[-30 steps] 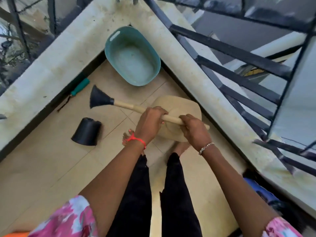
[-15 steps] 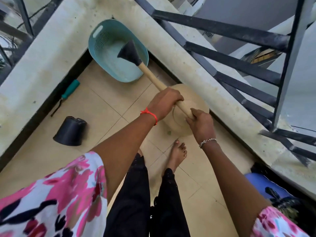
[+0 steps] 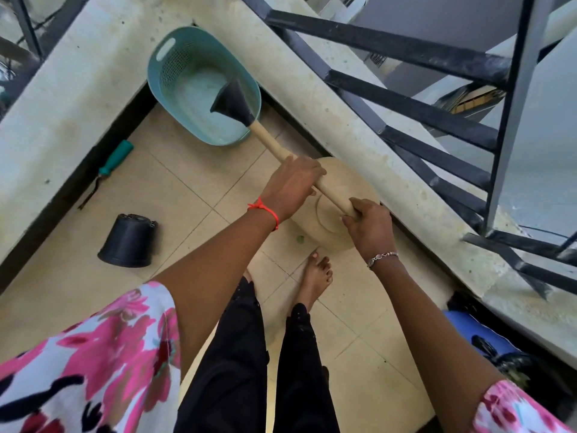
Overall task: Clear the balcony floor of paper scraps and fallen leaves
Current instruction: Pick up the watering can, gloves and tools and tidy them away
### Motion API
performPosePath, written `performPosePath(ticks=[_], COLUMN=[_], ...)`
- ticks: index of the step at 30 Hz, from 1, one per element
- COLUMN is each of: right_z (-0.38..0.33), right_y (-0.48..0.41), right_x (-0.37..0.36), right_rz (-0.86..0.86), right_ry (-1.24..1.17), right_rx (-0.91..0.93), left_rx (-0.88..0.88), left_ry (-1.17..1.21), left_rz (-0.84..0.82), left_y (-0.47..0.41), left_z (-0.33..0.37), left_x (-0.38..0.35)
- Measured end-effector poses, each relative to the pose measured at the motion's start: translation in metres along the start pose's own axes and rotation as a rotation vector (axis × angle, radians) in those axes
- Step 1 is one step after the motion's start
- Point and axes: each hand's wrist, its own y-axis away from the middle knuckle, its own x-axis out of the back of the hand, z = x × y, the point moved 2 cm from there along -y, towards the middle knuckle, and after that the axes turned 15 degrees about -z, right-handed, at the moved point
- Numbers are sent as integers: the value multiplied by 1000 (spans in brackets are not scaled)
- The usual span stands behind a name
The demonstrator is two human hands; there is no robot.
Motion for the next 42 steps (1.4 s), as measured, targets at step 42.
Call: performPosePath(ticks=[42], right_z=[-61], right_y=[-41], right_x=[-1], right_rz=[-270], right_ry=[34], right_rx=[114], left_rx=[497], left_ry=[1757], left_rz=[219], left_y=[60], left_z=[1], left_x=[-46])
